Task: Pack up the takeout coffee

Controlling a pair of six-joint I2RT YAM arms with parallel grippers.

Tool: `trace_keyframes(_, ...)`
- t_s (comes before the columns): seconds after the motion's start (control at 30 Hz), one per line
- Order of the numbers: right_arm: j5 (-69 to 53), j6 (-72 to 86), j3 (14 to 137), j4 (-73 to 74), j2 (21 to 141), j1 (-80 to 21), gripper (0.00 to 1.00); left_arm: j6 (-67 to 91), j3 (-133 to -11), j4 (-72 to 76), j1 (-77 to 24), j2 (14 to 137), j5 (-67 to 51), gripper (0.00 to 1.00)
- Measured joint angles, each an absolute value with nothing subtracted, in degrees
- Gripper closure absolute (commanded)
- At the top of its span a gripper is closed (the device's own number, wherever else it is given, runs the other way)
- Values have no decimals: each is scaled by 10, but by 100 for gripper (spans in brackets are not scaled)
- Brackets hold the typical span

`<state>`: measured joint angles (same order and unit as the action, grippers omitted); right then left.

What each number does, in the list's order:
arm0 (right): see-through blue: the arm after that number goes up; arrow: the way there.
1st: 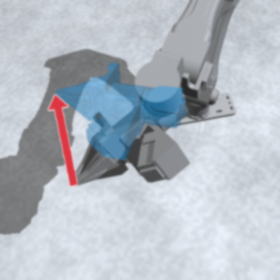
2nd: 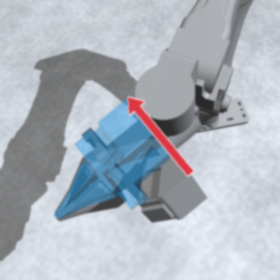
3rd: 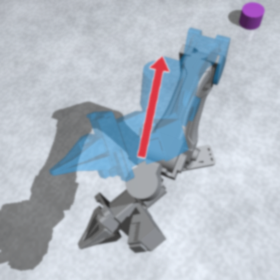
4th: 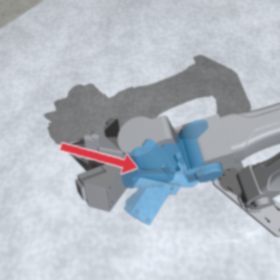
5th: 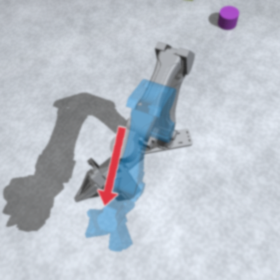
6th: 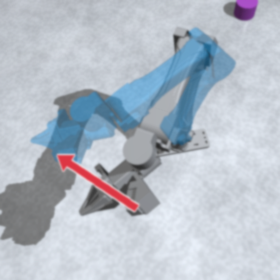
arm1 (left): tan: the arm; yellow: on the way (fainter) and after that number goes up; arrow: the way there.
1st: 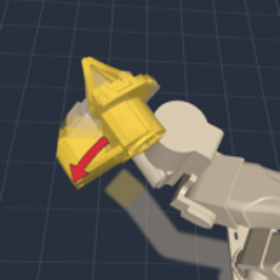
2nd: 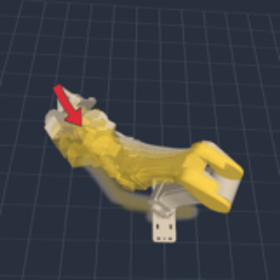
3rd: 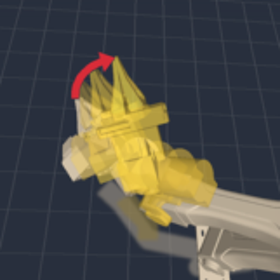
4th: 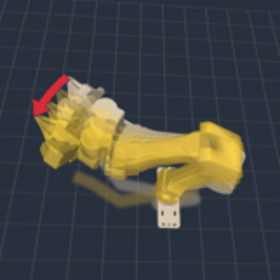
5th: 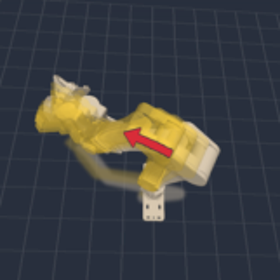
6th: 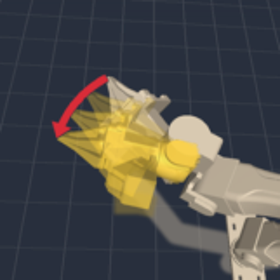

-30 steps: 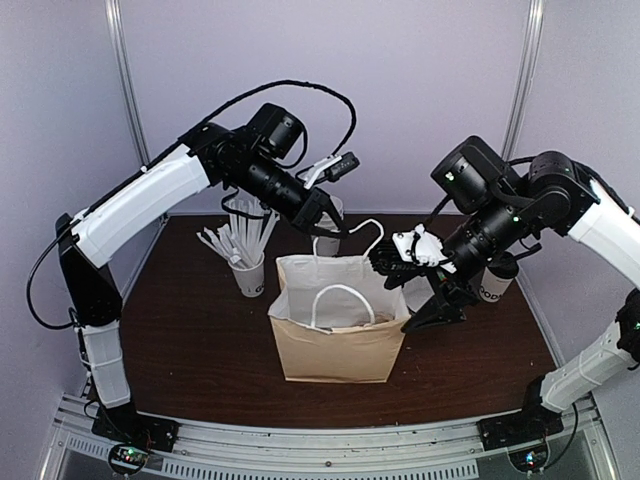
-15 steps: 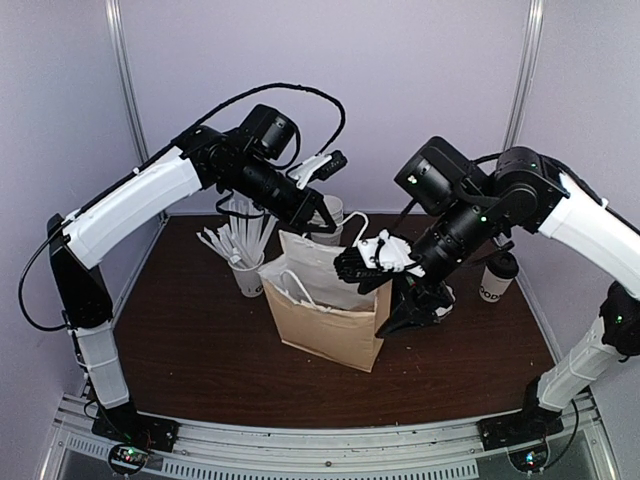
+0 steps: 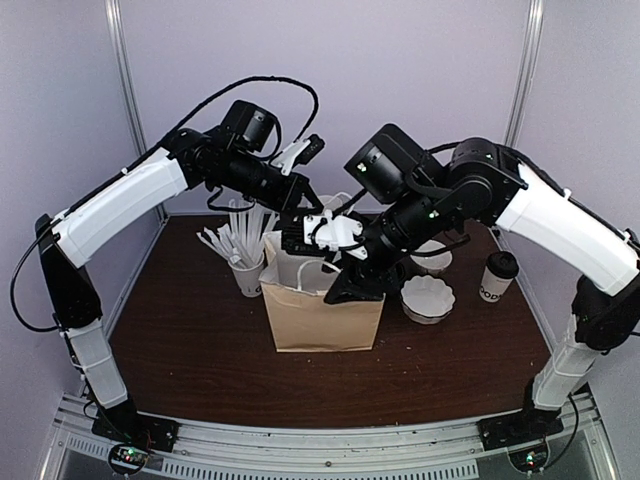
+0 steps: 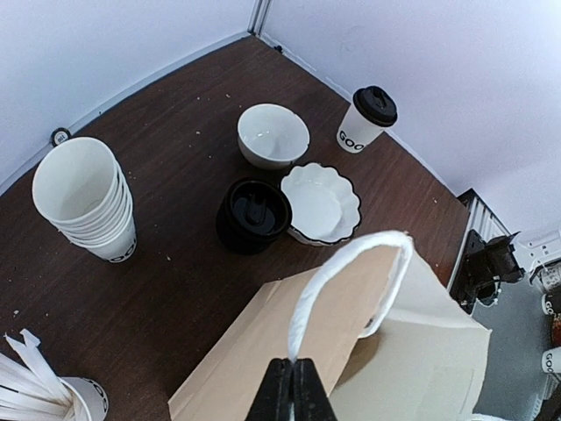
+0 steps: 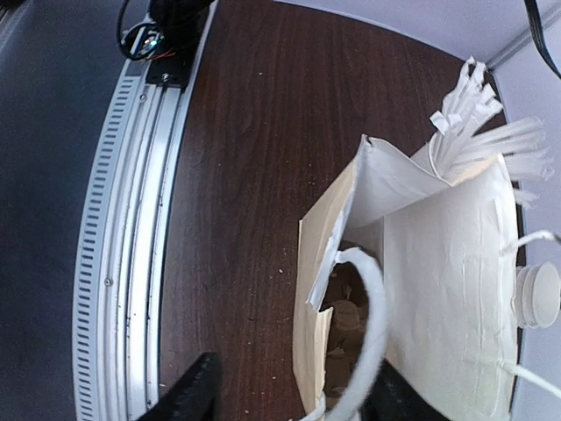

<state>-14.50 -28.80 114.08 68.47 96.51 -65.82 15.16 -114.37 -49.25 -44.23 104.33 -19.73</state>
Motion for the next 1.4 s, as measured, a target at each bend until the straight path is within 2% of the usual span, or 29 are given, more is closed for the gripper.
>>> trace_keyframes(0.03, -138, -279, 1147, 683, 971, -658, 73, 152, -1143, -491, -441, 1042, -198, 95)
trace_keyframes(0.1, -127, -277, 1160, 683, 981, -658, 99, 152, -1137, -487, -436, 1040, -205, 65)
trace_keyframes(0.13, -122, -277, 1165, 682, 985, -658, 100, 152, -1133, -484, -433, 1039, -210, 57)
trace_keyframes(0.17, -117, -274, 1171, 681, 988, -658, 100, 153, -1129, -479, -430, 1039, -217, 54)
trace_keyframes(0.23, -110, -271, 1177, 679, 990, -658, 100, 156, -1125, -478, -422, 1040, -229, 53)
trace_keyframes(0.4, -95, -273, 1179, 679, 990, -658, 100, 159, -1139, -479, -408, 1056, -254, 57)
trace_keyframes(0.67, -81, -283, 1179, 679, 990, -658, 100, 155, -1156, -481, -405, 1079, -279, 100)
trace_keyframes(0.97, -74, -314, 1207, 680, 991, -658, 100, 151, -1160, -483, -405, 1050, -285, 100)
trace_keyframes(1.23, -72, -349, 1307, 670, 991, -658, 100, 135, -1300, -541, -405, 1040, -273, 100)
trace_keyframes(1.4, -72, -361, 1356, 664, 991, -658, 100, 135, -1342, -549, -405, 1038, -272, 100)
